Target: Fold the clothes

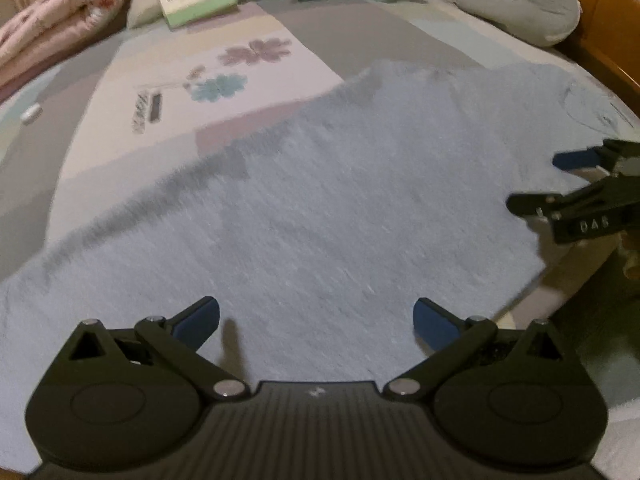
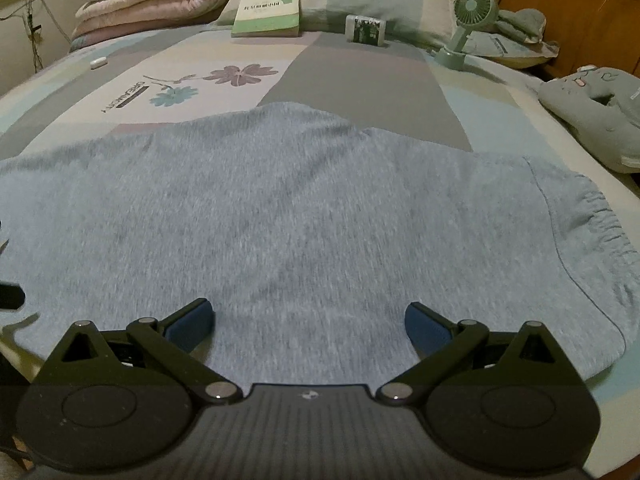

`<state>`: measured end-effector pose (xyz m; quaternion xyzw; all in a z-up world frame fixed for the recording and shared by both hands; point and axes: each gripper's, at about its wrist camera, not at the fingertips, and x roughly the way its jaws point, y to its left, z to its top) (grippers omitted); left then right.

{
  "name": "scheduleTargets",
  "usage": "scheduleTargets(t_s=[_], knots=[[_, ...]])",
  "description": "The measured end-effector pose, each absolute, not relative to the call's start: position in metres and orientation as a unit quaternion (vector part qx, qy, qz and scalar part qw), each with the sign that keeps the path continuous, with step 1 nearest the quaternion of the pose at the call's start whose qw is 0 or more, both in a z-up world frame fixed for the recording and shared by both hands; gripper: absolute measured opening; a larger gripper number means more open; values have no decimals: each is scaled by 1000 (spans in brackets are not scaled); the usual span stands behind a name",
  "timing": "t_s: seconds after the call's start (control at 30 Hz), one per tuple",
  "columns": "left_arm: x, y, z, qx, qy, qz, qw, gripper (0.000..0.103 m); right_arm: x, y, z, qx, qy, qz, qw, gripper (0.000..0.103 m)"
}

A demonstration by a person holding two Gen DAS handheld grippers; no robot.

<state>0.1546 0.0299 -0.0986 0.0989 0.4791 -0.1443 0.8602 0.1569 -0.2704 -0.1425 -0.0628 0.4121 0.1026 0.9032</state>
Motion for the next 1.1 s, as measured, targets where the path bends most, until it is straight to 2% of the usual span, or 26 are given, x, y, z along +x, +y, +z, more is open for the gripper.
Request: scheduleTargets(t_s=[0.13,0.27,0.47,0.63,0.77,0.9,1.1], knots=[[152,31,-107,90,491,-155,852,102,152,-270,-143,-62,412,101,903,103],[151,54,-80,86,472,-165,862,102,153,-271,-136,-47,421,97,901,103],[157,151,-44,97,447,-85,885,102,143,-276,-115,0,401,101,910,103],[168,243,-62,-5,476,-43,878,102,142,-262,-106,11,406,111,907,103],[161,278,-88,-69,491,-40,867,102,138,-243,-103,20,413,143,899,103],[147,287,-105,-56,494,-23,867,102,137,-225,-107,8,424,154,893,103],[134,296,-93,-16,470,4,882,102,138,-200,-107,-16,429,161,888,103]])
